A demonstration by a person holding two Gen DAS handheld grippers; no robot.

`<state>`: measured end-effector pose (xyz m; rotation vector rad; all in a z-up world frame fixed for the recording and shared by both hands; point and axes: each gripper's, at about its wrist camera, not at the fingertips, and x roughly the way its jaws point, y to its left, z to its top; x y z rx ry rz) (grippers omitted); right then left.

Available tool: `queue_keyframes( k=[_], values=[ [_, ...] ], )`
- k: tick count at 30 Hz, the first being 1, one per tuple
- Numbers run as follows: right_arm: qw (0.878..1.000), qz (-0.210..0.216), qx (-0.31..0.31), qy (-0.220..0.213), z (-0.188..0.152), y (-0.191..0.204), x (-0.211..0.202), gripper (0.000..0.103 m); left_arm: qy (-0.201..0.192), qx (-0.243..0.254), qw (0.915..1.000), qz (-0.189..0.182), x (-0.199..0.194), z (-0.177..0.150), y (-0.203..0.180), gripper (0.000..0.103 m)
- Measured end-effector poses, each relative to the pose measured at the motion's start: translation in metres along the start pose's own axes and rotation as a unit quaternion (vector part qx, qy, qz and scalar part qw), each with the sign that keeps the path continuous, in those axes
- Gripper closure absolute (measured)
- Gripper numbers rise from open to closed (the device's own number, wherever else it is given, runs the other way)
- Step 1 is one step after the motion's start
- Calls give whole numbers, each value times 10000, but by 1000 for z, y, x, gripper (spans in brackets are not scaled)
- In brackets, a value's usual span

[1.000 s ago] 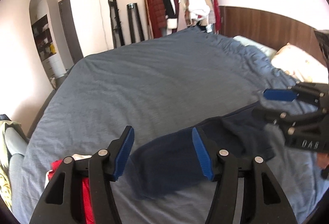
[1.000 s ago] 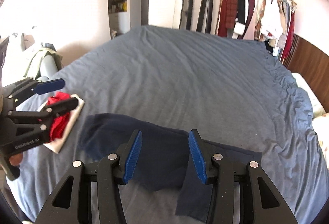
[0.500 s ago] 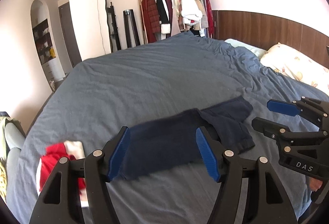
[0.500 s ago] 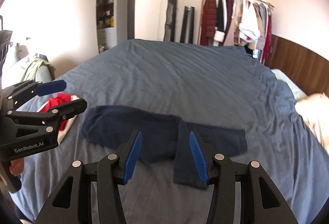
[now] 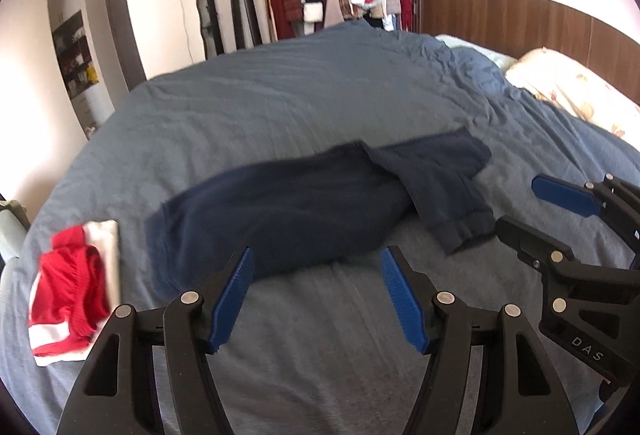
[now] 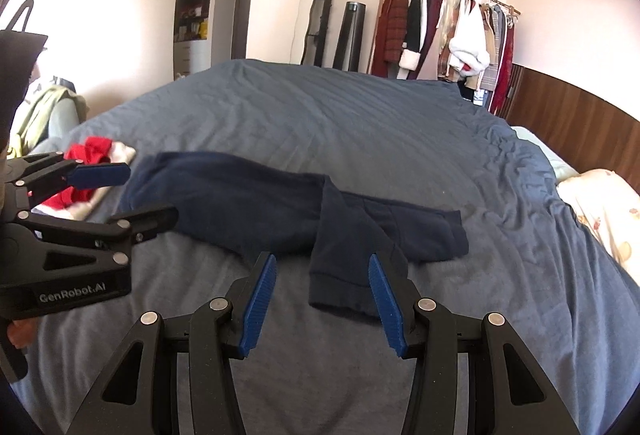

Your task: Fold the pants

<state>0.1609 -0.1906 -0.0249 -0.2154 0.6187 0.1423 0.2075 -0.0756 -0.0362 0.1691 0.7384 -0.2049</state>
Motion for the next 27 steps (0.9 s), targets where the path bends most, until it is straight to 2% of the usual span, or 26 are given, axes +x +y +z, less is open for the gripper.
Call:
queue_keyframes(
  k=[7, 17, 27],
  values=[
    [9997, -92, -159, 140, -18, 5, 23, 54, 237, -210, 9995, -84, 25, -15, 4, 38],
    [9975, -98, -520, 477, -31, 20, 63, 55, 546, -232, 9982, -110, 57, -25, 3, 38],
    [9946, -325, -620, 772, -39, 22, 91, 65, 683, -186, 9974, -153, 77, -26, 0, 38]
  ],
)
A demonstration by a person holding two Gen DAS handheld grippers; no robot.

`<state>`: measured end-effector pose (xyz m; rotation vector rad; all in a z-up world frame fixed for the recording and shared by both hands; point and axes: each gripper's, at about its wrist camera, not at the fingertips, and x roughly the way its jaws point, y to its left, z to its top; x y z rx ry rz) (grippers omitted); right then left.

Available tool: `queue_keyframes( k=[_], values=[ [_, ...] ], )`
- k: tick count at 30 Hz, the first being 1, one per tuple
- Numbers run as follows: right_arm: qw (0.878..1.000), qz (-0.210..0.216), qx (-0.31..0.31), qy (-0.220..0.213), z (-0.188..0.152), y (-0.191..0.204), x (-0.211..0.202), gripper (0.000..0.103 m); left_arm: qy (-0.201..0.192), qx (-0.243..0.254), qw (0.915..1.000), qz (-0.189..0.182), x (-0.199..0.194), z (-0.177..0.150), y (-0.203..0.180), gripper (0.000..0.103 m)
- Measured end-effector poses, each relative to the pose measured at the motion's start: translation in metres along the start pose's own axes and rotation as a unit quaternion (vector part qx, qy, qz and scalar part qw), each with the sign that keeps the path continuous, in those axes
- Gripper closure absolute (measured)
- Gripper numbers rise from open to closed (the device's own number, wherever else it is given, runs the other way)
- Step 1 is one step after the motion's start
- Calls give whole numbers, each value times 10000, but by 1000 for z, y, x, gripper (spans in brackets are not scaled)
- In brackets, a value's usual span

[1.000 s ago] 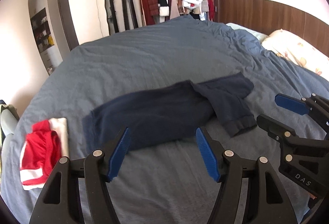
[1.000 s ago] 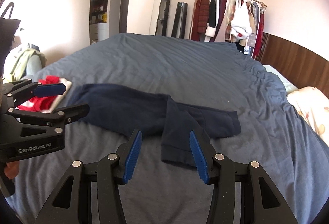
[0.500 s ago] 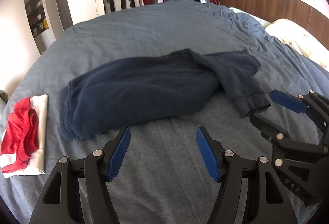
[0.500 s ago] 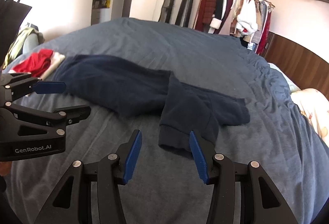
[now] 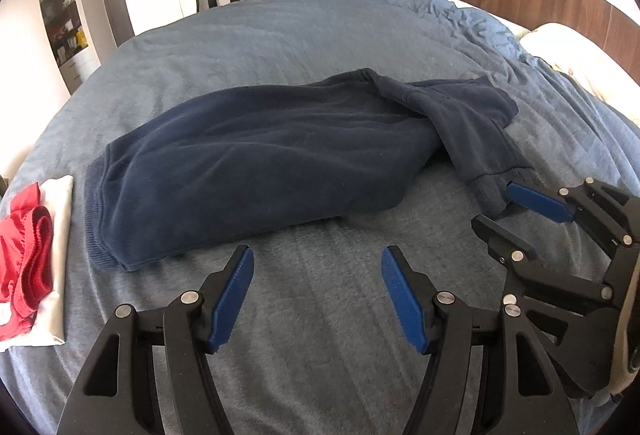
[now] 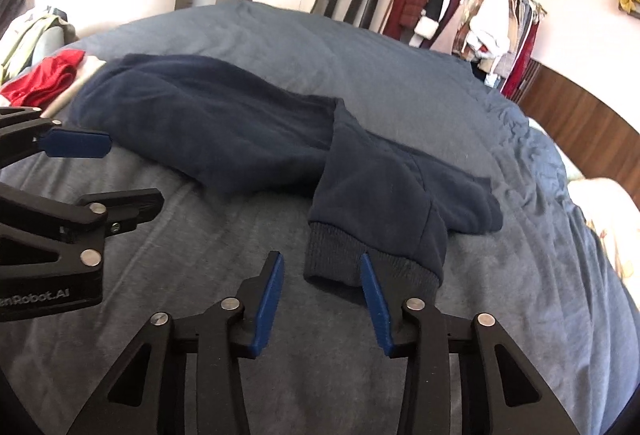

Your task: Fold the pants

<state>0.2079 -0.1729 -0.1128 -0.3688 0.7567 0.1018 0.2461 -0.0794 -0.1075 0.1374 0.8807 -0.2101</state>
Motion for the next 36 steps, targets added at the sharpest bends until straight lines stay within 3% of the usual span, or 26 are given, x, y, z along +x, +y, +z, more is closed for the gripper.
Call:
queue_keyframes(
  k=[5, 9, 12, 18, 25, 36],
  values=[
    [9997, -24, 186, 159, -4, -6, 12, 73, 30, 47, 10000, 11, 6, 2, -3, 38],
    [9986, 115, 483, 196, -5, -16, 13, 92, -2, 79, 10000, 19, 6, 5, -5, 38],
    [9980, 90, 618, 101, -4, -20, 7, 96, -79, 93, 9999, 24, 3, 9, -5, 38],
    [9961, 40, 859, -208, 10, -38, -15, 97, -335, 138, 9993, 61, -7, 28, -7, 38],
    [9894, 27, 1371, -475, 42, -93, -21, 97, -761, 313, 9966, 105, -18, 69, -15, 38],
    [9895, 37, 1427, -203, 80, -150, 15, 97, -607, 344, 9974, -194, 16, 131, -35, 38]
  ],
)
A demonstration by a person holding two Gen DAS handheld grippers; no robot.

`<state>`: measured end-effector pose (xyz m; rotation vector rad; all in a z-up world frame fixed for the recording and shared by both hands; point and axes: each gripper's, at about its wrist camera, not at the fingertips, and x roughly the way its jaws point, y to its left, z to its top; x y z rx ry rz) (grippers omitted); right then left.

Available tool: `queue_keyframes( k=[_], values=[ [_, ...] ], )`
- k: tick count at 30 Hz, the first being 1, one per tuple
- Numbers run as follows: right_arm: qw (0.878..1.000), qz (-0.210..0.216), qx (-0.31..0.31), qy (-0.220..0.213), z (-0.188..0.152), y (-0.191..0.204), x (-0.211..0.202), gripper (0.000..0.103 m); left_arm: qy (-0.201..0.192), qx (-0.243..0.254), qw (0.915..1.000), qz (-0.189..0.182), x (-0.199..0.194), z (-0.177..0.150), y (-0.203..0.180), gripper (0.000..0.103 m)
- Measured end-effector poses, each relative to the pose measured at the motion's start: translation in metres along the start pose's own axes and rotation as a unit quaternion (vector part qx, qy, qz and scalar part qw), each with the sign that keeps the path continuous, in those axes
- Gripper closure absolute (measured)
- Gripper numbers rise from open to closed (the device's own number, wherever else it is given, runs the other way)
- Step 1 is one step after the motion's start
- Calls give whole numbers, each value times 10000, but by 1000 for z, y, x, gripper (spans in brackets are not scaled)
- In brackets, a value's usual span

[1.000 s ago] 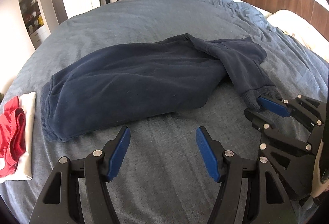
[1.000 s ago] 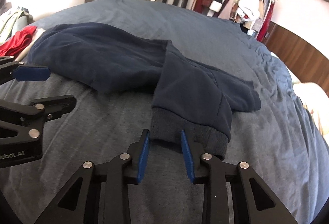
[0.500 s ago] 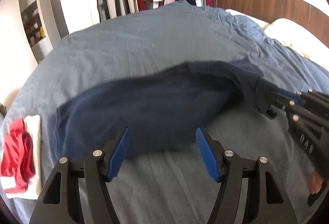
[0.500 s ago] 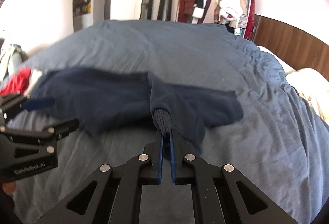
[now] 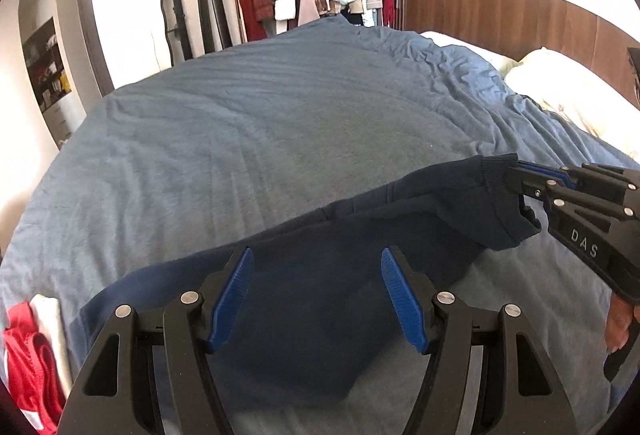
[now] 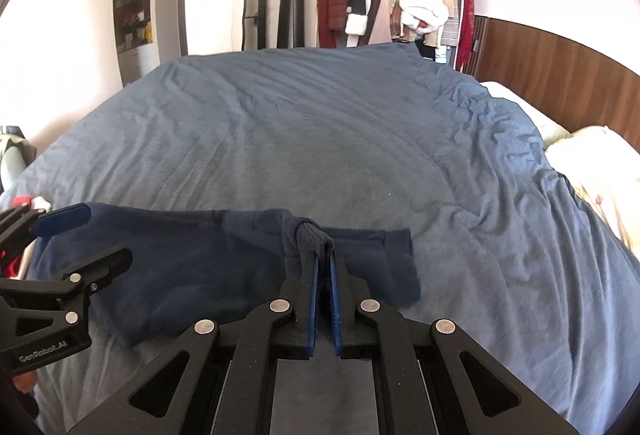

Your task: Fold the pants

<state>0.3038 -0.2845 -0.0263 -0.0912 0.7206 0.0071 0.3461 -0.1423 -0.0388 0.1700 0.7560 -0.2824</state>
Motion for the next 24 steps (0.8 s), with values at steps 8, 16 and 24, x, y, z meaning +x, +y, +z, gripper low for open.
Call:
queue_keyframes(
  k=[8, 16, 24],
  values=[
    [9981, 49, 81, 603, 33, -35, 42, 97, -15, 213, 9996, 197, 14, 13, -3, 38],
    [9926, -181, 104, 1193, 40, -61, 92, 97, 109, 253, 9995, 160, 33, 26, -16, 38],
    [9875, -253, 110, 1549, 37, -70, 126, 97, 213, 318, 9990, 225, 49, 29, -25, 38]
  ],
)
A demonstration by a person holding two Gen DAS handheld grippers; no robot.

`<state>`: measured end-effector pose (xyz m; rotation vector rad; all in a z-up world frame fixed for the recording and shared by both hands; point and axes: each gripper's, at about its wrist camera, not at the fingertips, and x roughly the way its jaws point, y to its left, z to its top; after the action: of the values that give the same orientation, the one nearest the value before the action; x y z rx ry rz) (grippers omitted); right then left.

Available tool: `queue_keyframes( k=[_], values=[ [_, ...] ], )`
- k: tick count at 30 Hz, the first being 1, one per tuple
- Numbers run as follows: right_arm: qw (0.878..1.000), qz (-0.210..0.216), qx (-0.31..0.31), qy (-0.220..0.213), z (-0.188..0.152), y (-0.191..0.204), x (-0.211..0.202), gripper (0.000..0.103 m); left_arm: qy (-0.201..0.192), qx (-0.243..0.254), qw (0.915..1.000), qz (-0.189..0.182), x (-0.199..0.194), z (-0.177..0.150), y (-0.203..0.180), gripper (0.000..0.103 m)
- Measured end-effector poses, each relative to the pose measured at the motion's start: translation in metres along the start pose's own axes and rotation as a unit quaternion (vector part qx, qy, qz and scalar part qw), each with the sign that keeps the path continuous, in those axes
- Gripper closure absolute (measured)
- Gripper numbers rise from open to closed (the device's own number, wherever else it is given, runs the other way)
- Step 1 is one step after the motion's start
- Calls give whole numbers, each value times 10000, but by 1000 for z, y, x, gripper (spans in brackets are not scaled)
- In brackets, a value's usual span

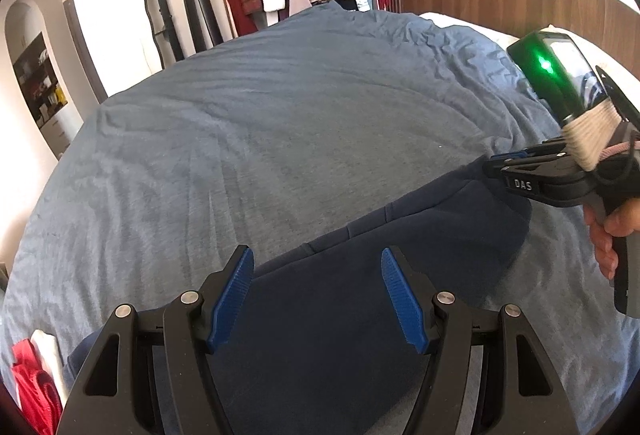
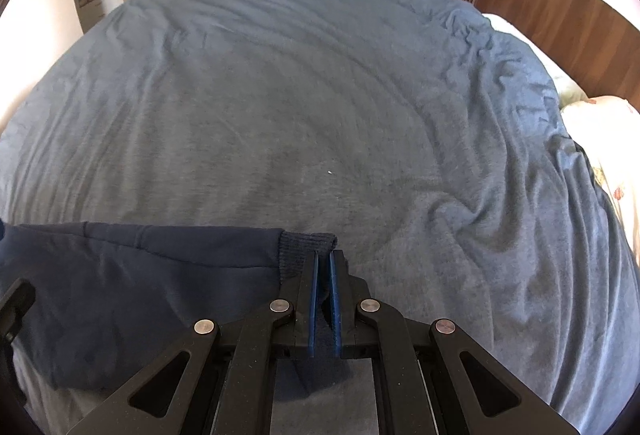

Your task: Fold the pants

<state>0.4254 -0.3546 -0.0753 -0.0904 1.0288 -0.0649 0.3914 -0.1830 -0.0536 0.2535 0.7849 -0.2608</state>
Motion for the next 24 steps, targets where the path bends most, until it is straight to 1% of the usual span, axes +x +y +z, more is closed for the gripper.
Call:
queue_keyframes(
  k=[2, 5, 7, 9, 11, 12, 13, 14, 15, 19, 21, 24],
  values=[
    [9999, -43, 15, 95, 3, -1, 10, 97, 42, -11, 10000, 11, 2, 1, 0, 38],
    [9989, -425, 72, 187, 7, -8, 22, 97, 59, 25, 10000, 70, 5, 1, 0, 38],
    [9991, -294, 290, 132, 8, -18, 23, 96, 55, 20, 9999, 100, 6, 2, 0, 37],
    [9984, -261, 493, 50, 6, -26, 16, 96, 59, -1, 9999, 87, 7, 2, 1, 37],
    [9989, -87, 468, -49, 3, -26, 7, 95, 57, -49, 9999, 96, 9, 3, 2, 35],
    [9992, 3, 382, -71, 0, -23, 1, 92, 62, -73, 9999, 92, 10, 4, 2, 35],
    [9995, 85, 297, -81, -4, -20, -4, 84, 74, -125, 9999, 74, 10, 4, 3, 35],
    [9996, 157, 233, -92, -6, -18, -7, 79, 85, -162, 9998, 48, 10, 4, 3, 35],
    [9995, 261, 170, -109, -11, -16, -11, 70, 81, -194, 9998, 6, 9, 3, 2, 35],
    [9980, 560, 225, -187, -28, -18, -20, 69, 43, -113, 9999, 7, 4, -2, -5, 35],
    [9967, 699, 375, -197, -35, -23, -21, 69, 35, -53, 10000, -4, 2, -4, -10, 35],
    [9919, 1017, 730, -211, -48, -33, -22, 69, 19, 36, 10000, -13, 0, -8, -18, 35]
  ],
)
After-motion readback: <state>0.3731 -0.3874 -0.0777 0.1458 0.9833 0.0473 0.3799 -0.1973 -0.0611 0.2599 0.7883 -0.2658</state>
